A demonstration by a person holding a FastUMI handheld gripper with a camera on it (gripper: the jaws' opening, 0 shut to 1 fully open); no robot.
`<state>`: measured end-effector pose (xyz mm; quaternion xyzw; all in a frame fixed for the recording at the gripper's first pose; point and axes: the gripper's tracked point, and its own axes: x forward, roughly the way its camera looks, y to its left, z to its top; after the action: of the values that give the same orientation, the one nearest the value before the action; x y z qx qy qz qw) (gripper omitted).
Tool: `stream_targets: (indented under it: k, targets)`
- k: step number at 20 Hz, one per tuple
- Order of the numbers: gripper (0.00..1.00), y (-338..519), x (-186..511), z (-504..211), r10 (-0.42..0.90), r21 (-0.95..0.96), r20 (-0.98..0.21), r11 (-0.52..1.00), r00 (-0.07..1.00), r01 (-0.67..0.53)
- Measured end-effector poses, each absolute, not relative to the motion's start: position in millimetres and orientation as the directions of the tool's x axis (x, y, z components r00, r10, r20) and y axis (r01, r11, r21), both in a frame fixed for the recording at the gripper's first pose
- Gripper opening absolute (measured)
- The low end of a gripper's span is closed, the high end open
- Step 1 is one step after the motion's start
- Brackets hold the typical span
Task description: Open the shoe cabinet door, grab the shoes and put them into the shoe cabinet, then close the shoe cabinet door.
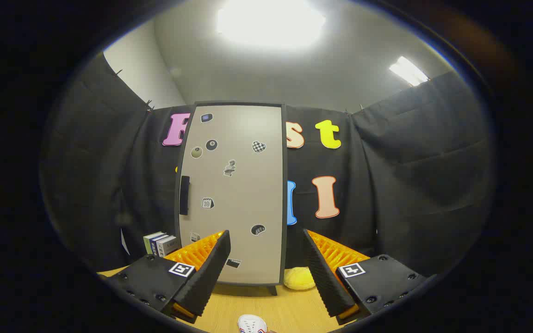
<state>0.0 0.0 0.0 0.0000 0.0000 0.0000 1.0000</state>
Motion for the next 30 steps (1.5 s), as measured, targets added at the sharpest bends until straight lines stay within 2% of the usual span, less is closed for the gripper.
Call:
stream_targets:
  k: [19, 30]
  targets:
    - [0.97, 12, 10, -5, 0.042, 0.049, -0.019, 0.998, 0.999, -0.041]
    - [0.97, 99, 64, 28, 0.186, 0.090, 0.035, 0.978, 0.982, -0.189]
